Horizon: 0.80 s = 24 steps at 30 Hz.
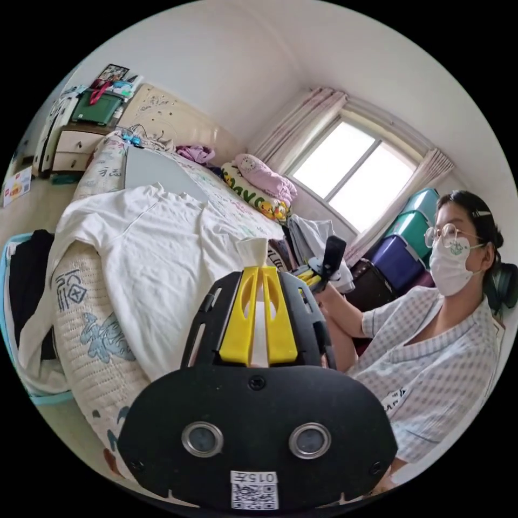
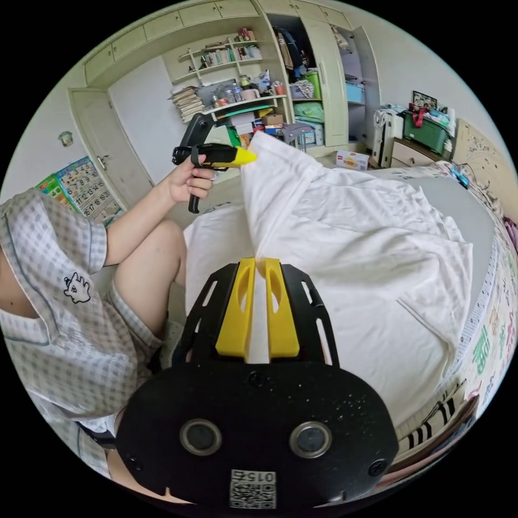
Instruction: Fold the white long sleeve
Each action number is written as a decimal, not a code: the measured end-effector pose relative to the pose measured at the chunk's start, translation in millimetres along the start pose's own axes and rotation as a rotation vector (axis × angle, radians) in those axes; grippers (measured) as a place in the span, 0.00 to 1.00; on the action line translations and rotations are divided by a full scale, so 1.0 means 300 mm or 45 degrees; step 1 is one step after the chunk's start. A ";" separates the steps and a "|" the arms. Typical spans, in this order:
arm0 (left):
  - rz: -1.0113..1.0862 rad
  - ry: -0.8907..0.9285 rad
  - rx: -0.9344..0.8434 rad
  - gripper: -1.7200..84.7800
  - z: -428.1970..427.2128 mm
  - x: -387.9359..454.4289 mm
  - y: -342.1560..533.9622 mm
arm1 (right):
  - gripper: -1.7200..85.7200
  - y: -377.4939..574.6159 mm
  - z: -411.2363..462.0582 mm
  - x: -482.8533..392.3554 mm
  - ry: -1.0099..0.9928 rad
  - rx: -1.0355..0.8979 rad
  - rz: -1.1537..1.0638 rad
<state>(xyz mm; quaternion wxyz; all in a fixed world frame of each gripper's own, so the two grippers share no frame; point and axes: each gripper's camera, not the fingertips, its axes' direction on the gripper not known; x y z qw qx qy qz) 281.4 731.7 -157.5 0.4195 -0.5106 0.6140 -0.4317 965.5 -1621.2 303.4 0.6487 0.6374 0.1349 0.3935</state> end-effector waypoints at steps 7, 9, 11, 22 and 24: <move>0.062 -0.009 -0.320 0.04 -0.058 0.021 0.144 | 0.11 -0.036 -0.140 0.043 -0.121 0.095 0.064; 0.080 0.012 -0.367 0.05 -0.051 0.026 0.175 | 0.14 -0.070 -0.132 0.050 -0.122 0.114 0.083; 0.069 -0.007 -0.385 0.06 -0.042 0.025 0.182 | 0.15 -0.133 -0.094 0.065 -0.089 0.096 0.130; -0.059 -0.212 -0.425 0.07 0.072 -0.042 0.190 | 0.04 -0.392 -0.116 0.093 -0.134 -0.091 0.069; 0.064 -0.072 -0.383 0.05 0.059 0.006 0.194 | 0.03 -0.420 -0.165 0.066 -0.149 -0.078 0.003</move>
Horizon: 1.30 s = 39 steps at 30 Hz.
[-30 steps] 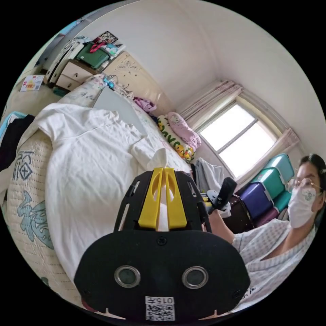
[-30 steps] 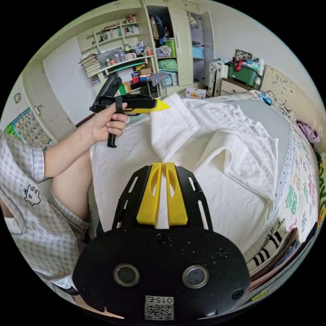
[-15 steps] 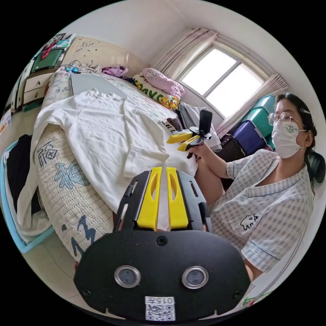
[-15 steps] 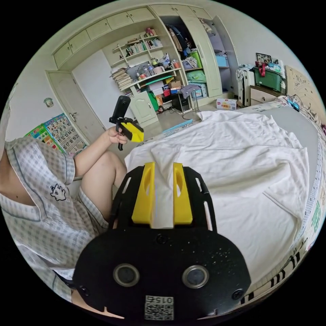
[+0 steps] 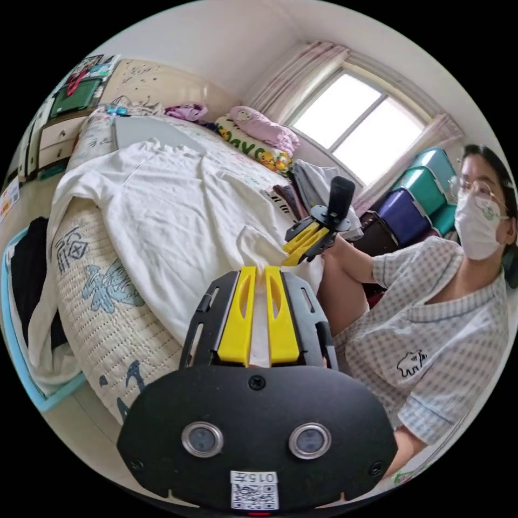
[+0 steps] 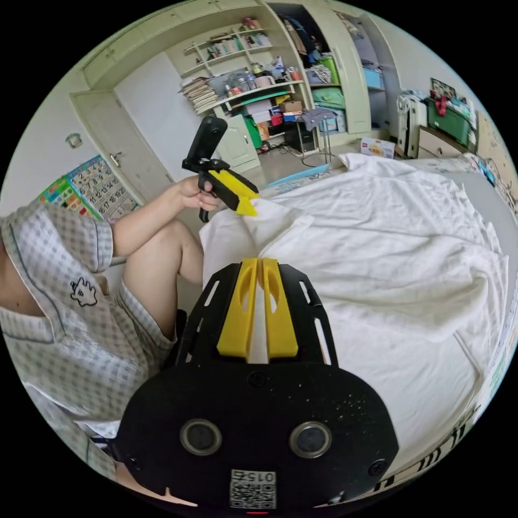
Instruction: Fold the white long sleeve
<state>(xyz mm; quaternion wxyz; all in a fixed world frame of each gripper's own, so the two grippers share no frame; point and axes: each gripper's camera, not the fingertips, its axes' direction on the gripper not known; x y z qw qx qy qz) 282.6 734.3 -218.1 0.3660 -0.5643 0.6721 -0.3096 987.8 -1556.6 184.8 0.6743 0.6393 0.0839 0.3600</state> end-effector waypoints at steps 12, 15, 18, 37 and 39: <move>0.149 -0.075 0.139 0.05 -0.277 0.076 0.191 | 0.09 -0.425 -0.253 0.031 -0.051 -0.101 -0.211; 0.008 -0.043 0.467 0.07 -0.354 0.034 0.217 | 0.11 -0.505 -0.549 0.199 -0.109 -0.033 -0.166; -0.036 -0.058 0.546 0.10 -0.310 0.017 0.140 | 0.11 -0.486 -0.850 0.559 0.141 0.192 0.354; -0.241 -0.382 -0.048 0.15 0.873 -0.285 -1.237 | 0.06 -0.642 -1.124 1.535 0.270 0.672 1.327; -0.267 -0.446 -0.112 0.14 0.992 -0.333 -1.308 | 0.04 -0.660 -1.118 1.564 0.298 0.666 1.330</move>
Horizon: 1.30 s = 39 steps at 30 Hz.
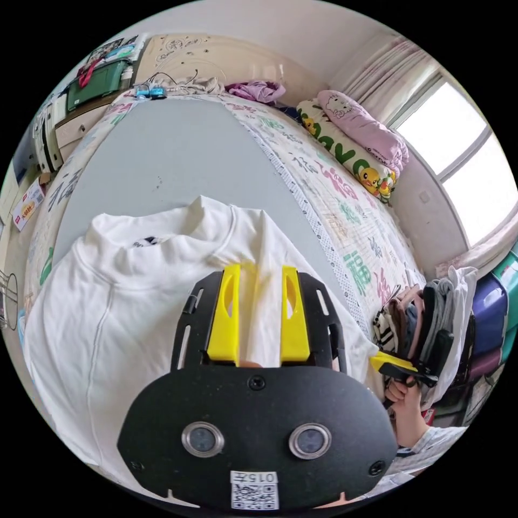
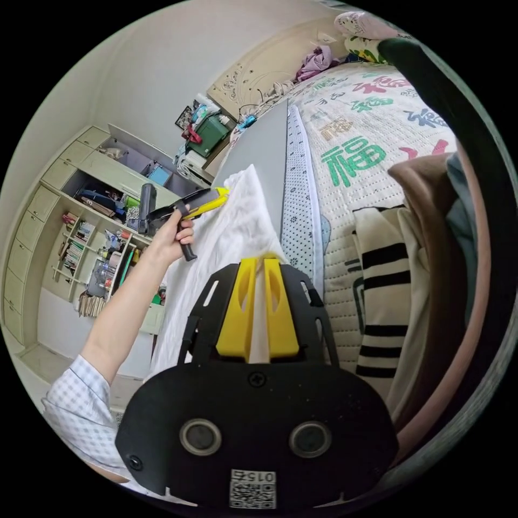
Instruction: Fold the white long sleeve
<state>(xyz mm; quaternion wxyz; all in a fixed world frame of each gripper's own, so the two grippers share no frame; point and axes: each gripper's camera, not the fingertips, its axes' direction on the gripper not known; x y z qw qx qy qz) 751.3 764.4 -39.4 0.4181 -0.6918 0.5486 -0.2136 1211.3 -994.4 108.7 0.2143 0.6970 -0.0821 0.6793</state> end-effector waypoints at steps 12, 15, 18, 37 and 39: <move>0.196 -0.092 -0.100 0.04 0.103 0.088 -0.126 | 0.02 -0.034 0.096 0.098 0.151 0.101 -0.035; 0.166 -0.088 -0.084 0.05 0.098 0.096 -0.106 | 0.02 -0.004 0.142 0.158 0.179 0.093 -0.035; 0.162 -0.116 -0.056 0.07 0.047 0.109 -0.066 | 0.02 0.034 0.193 0.232 0.203 0.053 -0.051; 0.498 0.207 0.033 0.09 -0.817 0.062 1.316 | 0.07 0.919 0.220 0.540 0.228 0.084 -0.452; 0.573 0.248 -0.073 0.09 -0.861 0.046 1.388 | 0.08 1.091 0.242 0.493 0.112 0.037 -0.651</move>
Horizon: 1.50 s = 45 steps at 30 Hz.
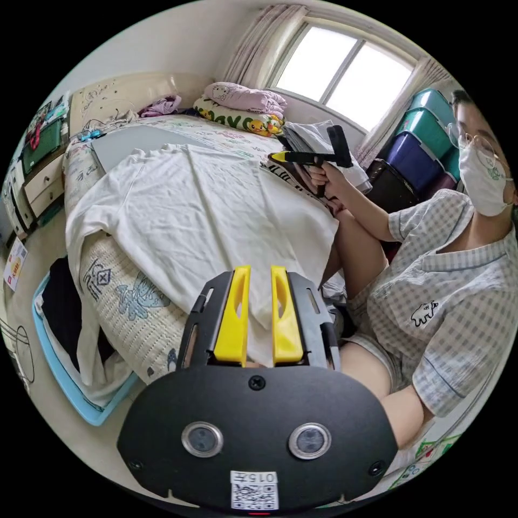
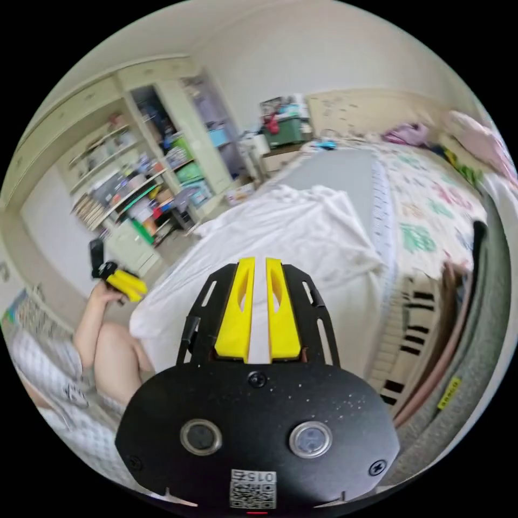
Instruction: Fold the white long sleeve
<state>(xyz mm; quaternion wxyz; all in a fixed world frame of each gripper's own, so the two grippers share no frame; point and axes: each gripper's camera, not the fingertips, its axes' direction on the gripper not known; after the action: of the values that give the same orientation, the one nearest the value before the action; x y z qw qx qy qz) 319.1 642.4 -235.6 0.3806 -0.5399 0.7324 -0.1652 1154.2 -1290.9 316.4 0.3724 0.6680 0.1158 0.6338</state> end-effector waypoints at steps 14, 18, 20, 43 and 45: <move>0.133 -0.074 -0.005 0.10 -0.116 0.130 0.266 | 0.13 1.300 0.401 -0.768 -0.047 -0.322 -0.589; 0.174 -0.088 -0.077 0.05 -0.098 0.146 0.275 | 0.09 1.516 0.494 -0.703 0.061 -0.400 -0.646; 0.174 -0.086 -0.088 0.02 -0.102 0.145 0.281 | 0.08 1.597 0.521 -0.660 0.054 -0.432 -0.636; 0.265 -0.139 -0.033 0.01 -0.338 0.102 0.403 | 0.02 2.045 0.607 -0.249 0.052 -0.418 -0.669; 0.263 -0.146 -0.006 0.01 -0.386 0.083 0.424 | 0.02 2.042 0.605 -0.236 0.050 -0.414 -0.677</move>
<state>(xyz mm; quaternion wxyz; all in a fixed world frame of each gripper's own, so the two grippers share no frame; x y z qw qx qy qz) 146.2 646.2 -252.1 0.4356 -0.4710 0.7615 -0.0922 1117.0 -1825.3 671.9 0.6247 0.5337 0.1908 0.5371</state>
